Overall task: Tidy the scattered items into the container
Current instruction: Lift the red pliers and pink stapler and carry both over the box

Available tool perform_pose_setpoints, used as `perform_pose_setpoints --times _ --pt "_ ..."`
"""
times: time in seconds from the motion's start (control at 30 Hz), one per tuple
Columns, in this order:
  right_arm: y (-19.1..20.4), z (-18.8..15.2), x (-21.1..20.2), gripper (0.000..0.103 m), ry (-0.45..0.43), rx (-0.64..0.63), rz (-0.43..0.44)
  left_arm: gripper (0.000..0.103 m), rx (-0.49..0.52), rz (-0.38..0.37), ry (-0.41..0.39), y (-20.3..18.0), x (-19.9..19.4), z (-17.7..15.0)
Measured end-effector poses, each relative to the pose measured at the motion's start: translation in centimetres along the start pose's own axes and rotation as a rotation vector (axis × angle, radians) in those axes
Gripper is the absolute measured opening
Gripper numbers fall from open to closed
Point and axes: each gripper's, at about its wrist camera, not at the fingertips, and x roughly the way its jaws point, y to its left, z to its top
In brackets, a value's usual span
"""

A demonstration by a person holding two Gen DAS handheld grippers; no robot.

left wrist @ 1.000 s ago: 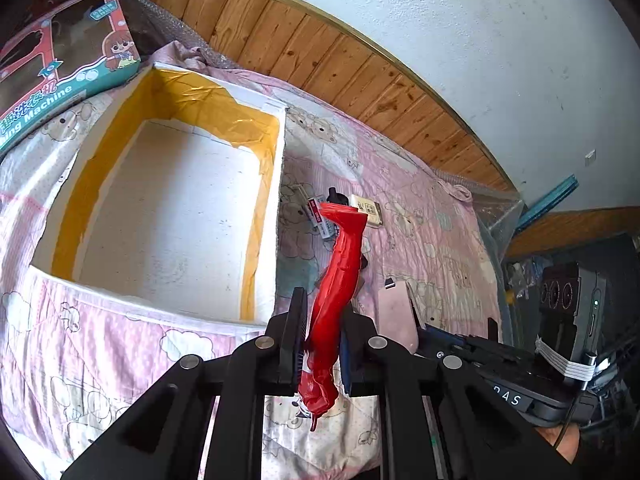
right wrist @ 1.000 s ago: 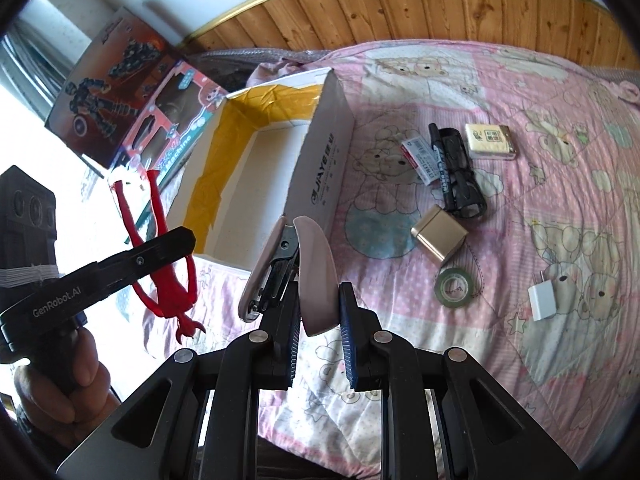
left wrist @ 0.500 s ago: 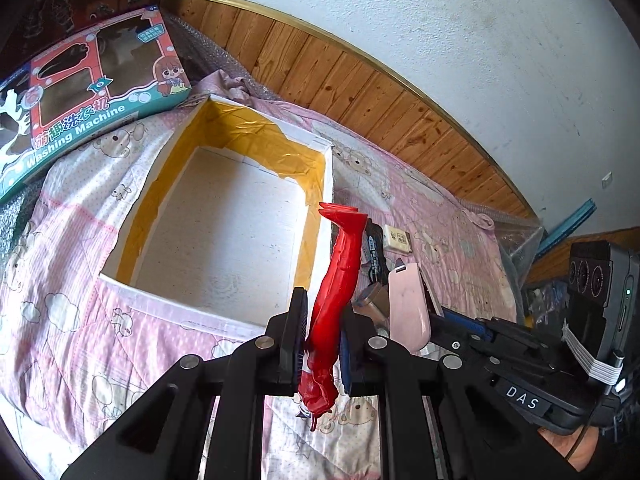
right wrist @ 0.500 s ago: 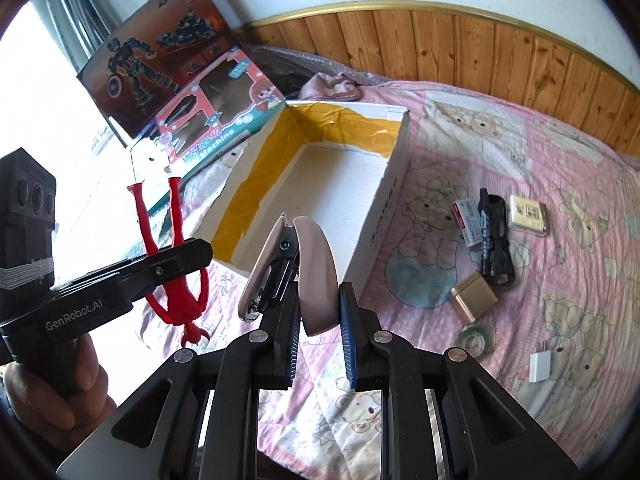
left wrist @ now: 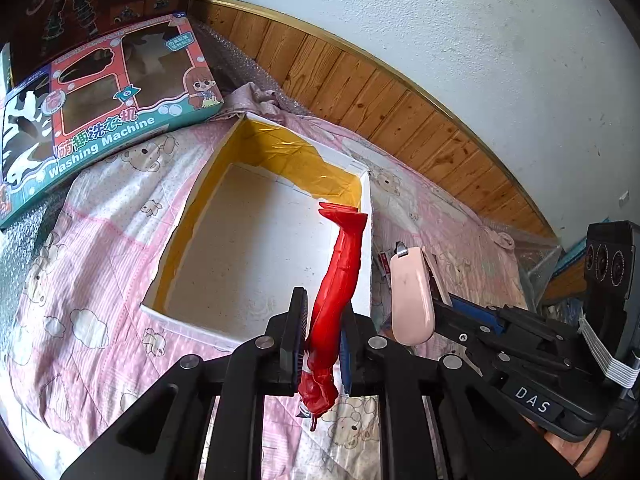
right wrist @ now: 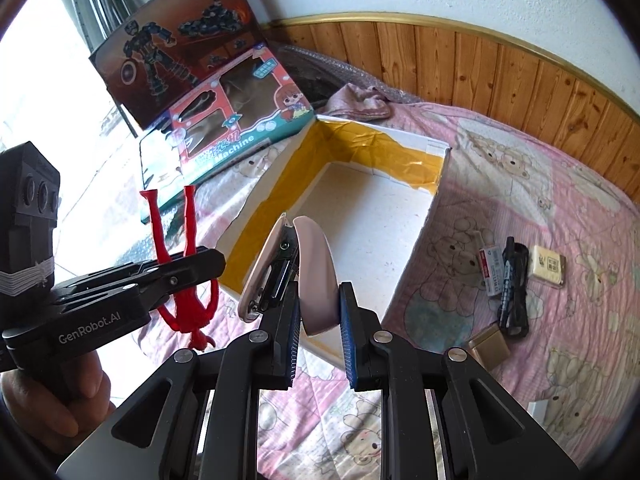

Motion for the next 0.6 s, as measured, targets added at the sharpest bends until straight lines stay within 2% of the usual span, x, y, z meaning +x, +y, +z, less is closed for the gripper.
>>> perform_pose_setpoints --times 0.33,0.6 --pt "-0.9 3.4 2.8 0.019 0.021 0.004 -0.011 0.015 -0.007 -0.005 0.032 0.4 2.9 3.4" --pt "-2.7 6.1 6.0 0.019 0.041 0.024 -0.009 0.015 0.007 0.030 0.065 0.7 6.1 6.3"
